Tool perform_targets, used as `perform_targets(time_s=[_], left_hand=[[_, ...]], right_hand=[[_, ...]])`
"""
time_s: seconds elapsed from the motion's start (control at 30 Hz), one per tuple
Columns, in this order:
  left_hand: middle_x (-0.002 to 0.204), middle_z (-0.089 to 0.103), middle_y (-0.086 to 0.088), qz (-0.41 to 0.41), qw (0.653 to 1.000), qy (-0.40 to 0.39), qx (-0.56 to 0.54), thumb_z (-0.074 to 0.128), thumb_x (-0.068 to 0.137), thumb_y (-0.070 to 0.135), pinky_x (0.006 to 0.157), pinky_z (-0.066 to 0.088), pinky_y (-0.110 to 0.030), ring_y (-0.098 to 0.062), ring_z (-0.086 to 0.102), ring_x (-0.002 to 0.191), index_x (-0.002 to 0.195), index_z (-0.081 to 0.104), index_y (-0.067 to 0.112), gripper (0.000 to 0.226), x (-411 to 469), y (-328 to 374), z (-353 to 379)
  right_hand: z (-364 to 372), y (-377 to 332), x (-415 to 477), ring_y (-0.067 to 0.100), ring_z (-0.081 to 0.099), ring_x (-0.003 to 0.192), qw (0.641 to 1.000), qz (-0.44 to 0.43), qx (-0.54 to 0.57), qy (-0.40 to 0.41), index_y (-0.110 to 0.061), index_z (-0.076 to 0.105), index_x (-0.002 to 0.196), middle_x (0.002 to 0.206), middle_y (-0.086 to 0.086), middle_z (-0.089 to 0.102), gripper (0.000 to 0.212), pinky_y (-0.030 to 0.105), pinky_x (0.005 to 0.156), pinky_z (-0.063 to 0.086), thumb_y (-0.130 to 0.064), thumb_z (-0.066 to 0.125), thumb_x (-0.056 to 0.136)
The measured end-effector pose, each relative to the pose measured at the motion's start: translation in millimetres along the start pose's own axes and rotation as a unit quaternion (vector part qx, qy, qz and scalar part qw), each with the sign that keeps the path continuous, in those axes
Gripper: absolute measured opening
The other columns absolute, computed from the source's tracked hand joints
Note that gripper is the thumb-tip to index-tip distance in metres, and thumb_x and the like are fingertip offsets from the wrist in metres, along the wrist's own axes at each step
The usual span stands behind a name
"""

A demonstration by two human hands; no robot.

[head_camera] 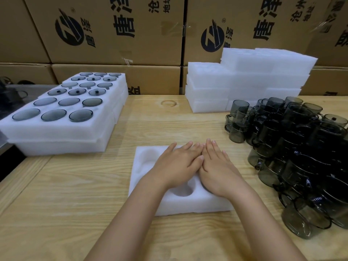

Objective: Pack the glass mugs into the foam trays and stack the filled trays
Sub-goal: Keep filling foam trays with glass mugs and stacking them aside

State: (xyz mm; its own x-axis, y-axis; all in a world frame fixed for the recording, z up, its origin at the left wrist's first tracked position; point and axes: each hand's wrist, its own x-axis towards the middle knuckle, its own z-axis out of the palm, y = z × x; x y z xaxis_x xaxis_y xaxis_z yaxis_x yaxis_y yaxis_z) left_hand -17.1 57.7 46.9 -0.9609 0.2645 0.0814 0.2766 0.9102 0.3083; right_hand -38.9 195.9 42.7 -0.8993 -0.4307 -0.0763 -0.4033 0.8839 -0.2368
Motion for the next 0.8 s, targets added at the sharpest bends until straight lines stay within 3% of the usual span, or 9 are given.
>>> perform_targets(time_s=[0.1, 0.17, 0.23, 0.3, 0.4, 0.5, 0.6, 0.73, 0.8], left_hand=[[0.155, 0.028, 0.011, -0.022, 0.999, 0.039, -0.015, 0.032, 0.101, 0.042, 0.119, 0.002, -0.032, -0.002, 0.017, 0.143, 0.149, 0.027, 0.03, 0.05, -10.4, -11.5, -8.9], [0.143, 0.047, 0.013, -0.057, 0.983, 0.148, -0.094, 0.046, 0.097, 0.039, 0.111, 0.019, -0.019, 0.001, 0.038, 0.132, 0.139, 0.045, 0.032, 0.043, -21.1, -31.3, -18.9], [0.127, 0.058, 0.017, -0.104, 0.923, 0.25, -0.275, 0.054, 0.096, 0.029, 0.093, 0.034, -0.006, 0.01, 0.051, 0.112, 0.123, 0.059, 0.035, 0.029, -33.4, -48.5, -25.6], [0.122, 0.062, 0.01, -0.125, 0.827, 0.305, -0.454, 0.053, 0.095, 0.011, 0.088, 0.04, -0.005, 0.004, 0.055, 0.111, 0.113, 0.062, 0.029, 0.027, -40.0, -61.5, -21.6], [0.124, 0.06, -0.003, -0.148, 0.755, 0.312, -0.557, 0.049, 0.091, -0.004, 0.093, 0.041, -0.016, -0.01, 0.054, 0.115, 0.113, 0.061, 0.018, 0.033, -41.9, -71.6, -11.0], [0.127, 0.056, -0.009, -0.172, 0.693, 0.273, -0.645, 0.043, 0.089, -0.009, 0.089, 0.045, -0.03, -0.015, 0.057, 0.105, 0.114, 0.059, 0.012, 0.036, -39.6, -78.3, -3.3], [0.118, 0.058, -0.008, -0.167, 0.664, 0.261, -0.68, 0.04, 0.088, -0.01, 0.075, 0.052, -0.027, -0.016, 0.061, 0.094, 0.11, 0.06, 0.011, 0.036, -38.7, -79.5, 0.4], [0.111, 0.06, -0.006, -0.155, 0.66, 0.265, -0.685, 0.039, 0.087, -0.011, 0.065, 0.055, -0.021, -0.013, 0.065, 0.084, 0.11, 0.06, 0.005, 0.035, -38.2, -78.5, 2.5], [0.11, 0.061, -0.006, -0.152, 0.661, 0.266, -0.685, 0.04, 0.087, -0.01, 0.064, 0.055, -0.021, -0.01, 0.067, 0.081, 0.11, 0.06, 0.004, 0.034, -38.1, -79.2, 3.9]], right_hand=[[2.8, 0.3, 0.9, 0.012, -0.019, 0.143, 1.0, 0.005, -0.003, 0.006, -0.011, -0.007, 0.15, 0.157, 0.002, -0.019, 0.059, 0.035, 0.116, -0.007, -0.038, 0.012, 0.1], [4.7, 1.4, 2.0, 0.011, -0.017, 0.143, 1.0, 0.008, 0.007, 0.016, -0.011, -0.005, 0.15, 0.157, 0.001, -0.016, 0.062, 0.035, 0.116, -0.006, -0.043, 0.015, 0.1], [6.8, 2.8, 1.8, 0.011, -0.016, 0.143, 0.999, 0.008, 0.017, 0.027, -0.012, -0.003, 0.15, 0.158, 0.001, -0.015, 0.063, 0.035, 0.115, -0.006, -0.044, 0.016, 0.1], [8.0, 3.7, 1.8, 0.011, -0.015, 0.144, 0.999, 0.0, 0.024, 0.037, -0.012, -0.001, 0.15, 0.158, 0.0, -0.013, 0.064, 0.034, 0.116, -0.004, -0.045, 0.017, 0.099], [3.5, 4.4, 0.0, 0.011, -0.005, 0.145, 0.992, -0.015, 0.107, 0.067, -0.009, 0.013, 0.15, 0.159, 0.002, -0.001, 0.064, 0.027, 0.115, 0.002, -0.045, 0.028, 0.099], [-6.0, 12.6, -4.6, 0.02, 0.027, 0.139, 0.942, 0.045, 0.244, 0.224, -0.005, 0.049, 0.131, 0.151, 0.009, 0.032, 0.044, 0.023, 0.102, 0.022, -0.032, 0.04, 0.098], [-11.1, 29.4, -6.7, 0.037, 0.049, 0.116, 0.917, 0.152, 0.088, 0.358, 0.002, 0.058, 0.115, 0.133, 0.018, 0.047, 0.035, 0.037, 0.09, 0.037, -0.022, 0.042, 0.096], [-9.5, 41.4, -4.8, 0.041, 0.054, 0.103, 0.942, 0.272, 0.001, 0.196, 0.003, 0.05, 0.119, 0.125, 0.023, 0.041, 0.031, 0.036, 0.073, 0.04, -0.016, 0.04, 0.097], [-8.3, 44.4, -3.0, 0.04, 0.055, 0.103, 0.945, 0.284, -0.008, 0.164, 0.003, 0.052, 0.118, 0.129, 0.021, 0.037, 0.029, 0.033, 0.069, 0.036, -0.011, 0.04, 0.096]])
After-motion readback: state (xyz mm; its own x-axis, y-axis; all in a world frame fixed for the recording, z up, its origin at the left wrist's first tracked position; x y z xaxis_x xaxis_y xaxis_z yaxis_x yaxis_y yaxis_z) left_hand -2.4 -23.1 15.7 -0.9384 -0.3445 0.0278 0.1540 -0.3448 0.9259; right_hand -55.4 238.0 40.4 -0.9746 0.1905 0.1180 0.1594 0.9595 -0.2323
